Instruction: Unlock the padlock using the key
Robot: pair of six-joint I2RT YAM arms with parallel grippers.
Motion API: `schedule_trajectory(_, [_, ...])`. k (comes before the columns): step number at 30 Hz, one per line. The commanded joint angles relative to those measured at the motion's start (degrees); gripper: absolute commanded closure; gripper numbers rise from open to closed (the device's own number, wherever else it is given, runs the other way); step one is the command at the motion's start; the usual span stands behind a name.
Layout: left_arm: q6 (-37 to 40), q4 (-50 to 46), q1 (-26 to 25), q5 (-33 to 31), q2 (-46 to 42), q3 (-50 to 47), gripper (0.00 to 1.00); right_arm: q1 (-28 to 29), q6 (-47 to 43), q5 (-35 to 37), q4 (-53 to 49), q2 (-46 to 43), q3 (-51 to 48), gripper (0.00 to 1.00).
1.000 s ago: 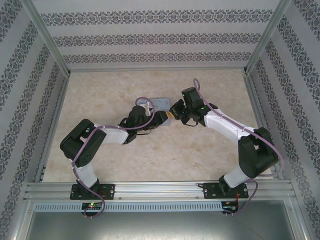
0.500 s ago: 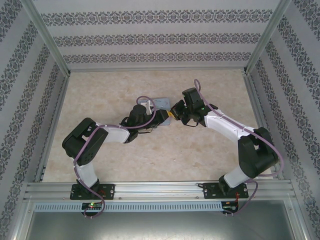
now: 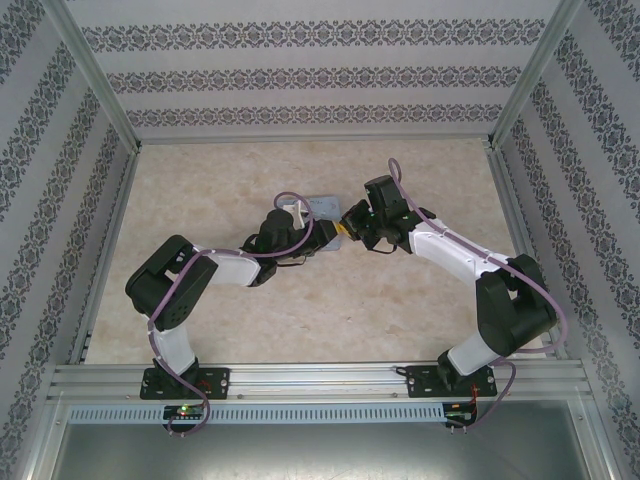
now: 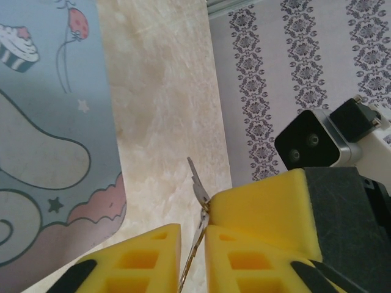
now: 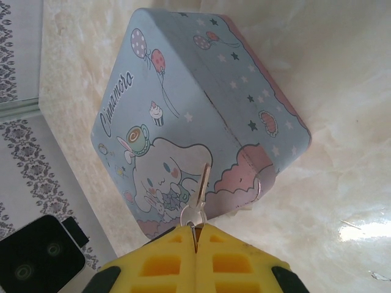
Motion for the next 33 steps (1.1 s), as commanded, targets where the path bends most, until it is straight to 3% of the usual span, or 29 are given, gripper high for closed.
schedule_trajectory(1, [0.3, 2.7, -1.0, -0.2, 0.9, 1.0, 0.84, 0.0, 0.5, -0.7, 0.5, -0.8, -0.6, 1.0])
schedule_trajectory(7, [0.3, 2.6, -1.0, -0.2, 1.1, 0.9, 0.88, 0.0, 0.5, -0.6, 0.5, -0.8, -0.6, 1.0])
schedule_trajectory(13, [0.5, 2.2, -1.1, 0.1, 1.1, 1.0, 1.0, 0.0, 0.5, -0.5, 0.5, -0.8, -0.6, 1.0])
schedule_trajectory(17, [0.4, 1.9, -1.0, 0.8, 1.1, 1.2, 1.0, -0.2, 0.5, -0.3, 0.4, -1.2, -0.6, 1.0])
schedule_trajectory(22, [2.1, -0.2, -1.0, 2.4, -0.7, 1.5, 1.0, -2.3, -2.2, 0.9, -1.3, -4.3, -1.1, 0.62])
schedule_trajectory(29, [10.3, -10.8, -0.4, 9.2, -4.5, 5.5, 1.0, -7.5, -10.4, 1.5, -2.3, -11.4, -5.8, 0.32])
schedule_trajectory(33, [16.3, -18.7, 0.4, 14.9, -5.3, 9.7, 1.0, -11.2, -16.7, -1.2, 2.8, -14.5, -10.2, 0.24])
